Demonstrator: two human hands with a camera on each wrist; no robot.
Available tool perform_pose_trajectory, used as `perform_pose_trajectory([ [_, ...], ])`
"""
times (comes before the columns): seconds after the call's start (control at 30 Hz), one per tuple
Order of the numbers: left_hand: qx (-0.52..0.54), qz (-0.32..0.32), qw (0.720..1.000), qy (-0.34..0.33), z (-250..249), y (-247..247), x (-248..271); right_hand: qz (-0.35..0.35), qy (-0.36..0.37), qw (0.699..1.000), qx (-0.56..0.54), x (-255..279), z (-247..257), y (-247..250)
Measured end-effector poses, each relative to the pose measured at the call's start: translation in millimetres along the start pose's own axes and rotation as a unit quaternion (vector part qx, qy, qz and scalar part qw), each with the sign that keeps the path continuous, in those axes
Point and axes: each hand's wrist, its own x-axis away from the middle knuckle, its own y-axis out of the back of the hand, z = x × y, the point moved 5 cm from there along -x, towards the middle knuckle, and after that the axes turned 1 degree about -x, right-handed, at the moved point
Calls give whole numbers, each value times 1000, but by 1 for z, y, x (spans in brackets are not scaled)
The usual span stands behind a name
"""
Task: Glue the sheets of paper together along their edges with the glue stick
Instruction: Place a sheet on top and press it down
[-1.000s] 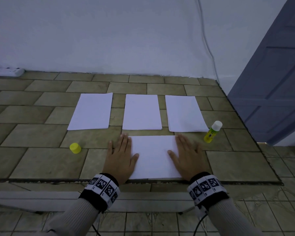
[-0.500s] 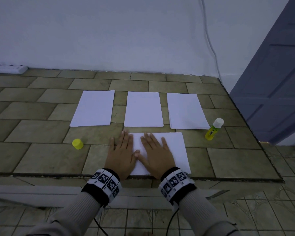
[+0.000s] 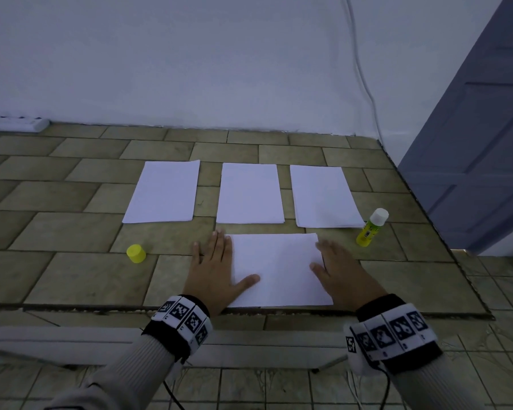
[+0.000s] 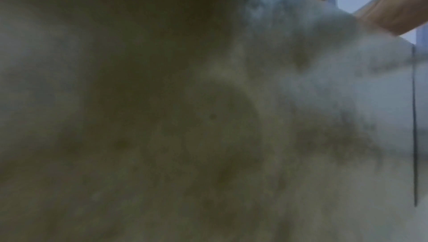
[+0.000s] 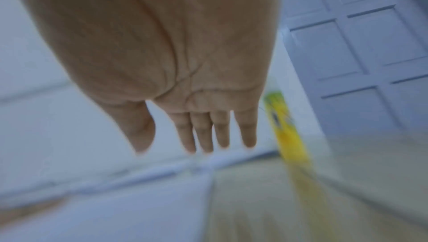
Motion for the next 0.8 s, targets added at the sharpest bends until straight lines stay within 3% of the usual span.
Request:
perform_pose_trajectory([
  [0.17,1,18,1000,-5,0,2,1,38,72,997,17,-12,27,19],
  [0.33,2,6,1000,-9,0,1,2,79,57,989,112,-42,22,5],
  [0.53,-8,1,1000,-17,-1,1,3,68,47,978,191,-60,18,10],
  [0.8,-5,-6,1000,-19,0,0,3,94,49,985,139,-80,19,27],
])
